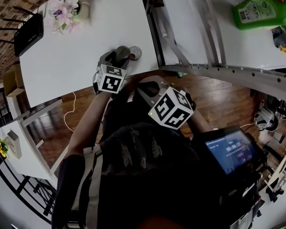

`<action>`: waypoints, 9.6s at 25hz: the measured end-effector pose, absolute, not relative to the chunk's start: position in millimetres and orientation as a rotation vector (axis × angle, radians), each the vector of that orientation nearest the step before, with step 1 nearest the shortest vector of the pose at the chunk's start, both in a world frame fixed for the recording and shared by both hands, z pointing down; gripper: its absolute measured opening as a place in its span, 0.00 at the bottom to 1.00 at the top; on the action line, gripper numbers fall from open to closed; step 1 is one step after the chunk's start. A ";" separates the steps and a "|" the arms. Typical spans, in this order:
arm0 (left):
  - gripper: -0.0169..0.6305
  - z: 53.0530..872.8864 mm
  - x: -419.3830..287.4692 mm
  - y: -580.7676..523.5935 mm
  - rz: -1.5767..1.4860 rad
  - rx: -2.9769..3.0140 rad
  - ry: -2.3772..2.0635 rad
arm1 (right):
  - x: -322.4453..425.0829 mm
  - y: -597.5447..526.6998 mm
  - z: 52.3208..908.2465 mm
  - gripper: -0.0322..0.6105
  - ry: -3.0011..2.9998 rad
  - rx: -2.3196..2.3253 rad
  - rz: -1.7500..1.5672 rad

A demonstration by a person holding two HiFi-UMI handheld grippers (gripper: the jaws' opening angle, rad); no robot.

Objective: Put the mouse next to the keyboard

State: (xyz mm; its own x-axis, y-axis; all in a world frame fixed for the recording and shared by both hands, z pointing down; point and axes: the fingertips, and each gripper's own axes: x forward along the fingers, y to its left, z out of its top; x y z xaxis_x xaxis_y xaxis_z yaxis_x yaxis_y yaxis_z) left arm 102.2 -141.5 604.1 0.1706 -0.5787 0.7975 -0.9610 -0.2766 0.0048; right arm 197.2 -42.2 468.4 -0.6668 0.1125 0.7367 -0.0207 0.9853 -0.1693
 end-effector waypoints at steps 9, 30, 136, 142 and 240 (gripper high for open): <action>0.46 608.8 98.0 -145.4 1.005 1.945 -1.421 | 193.5 -42.5 470.3 0.06 -2.290 -0.042 0.203; 0.46 606.6 99.0 -144.9 1.040 1.994 -1.405 | 188.3 -36.5 467.5 0.06 -2.279 -0.034 0.164; 0.45 606.0 -96.0 -34.0 0.795 1.810 -1.590 | 61.0 55.7 472.7 0.06 -2.073 -0.211 -0.096; 0.45 605.2 -115.6 -21.5 0.775 1.816 -1.591 | 38.0 69.6 470.9 0.06 -2.057 -0.203 -0.113; 0.45 610.9 -326.8 109.0 0.673 1.385 -1.800 | -76.3 88.7 480.3 0.06 -2.106 -0.400 -0.093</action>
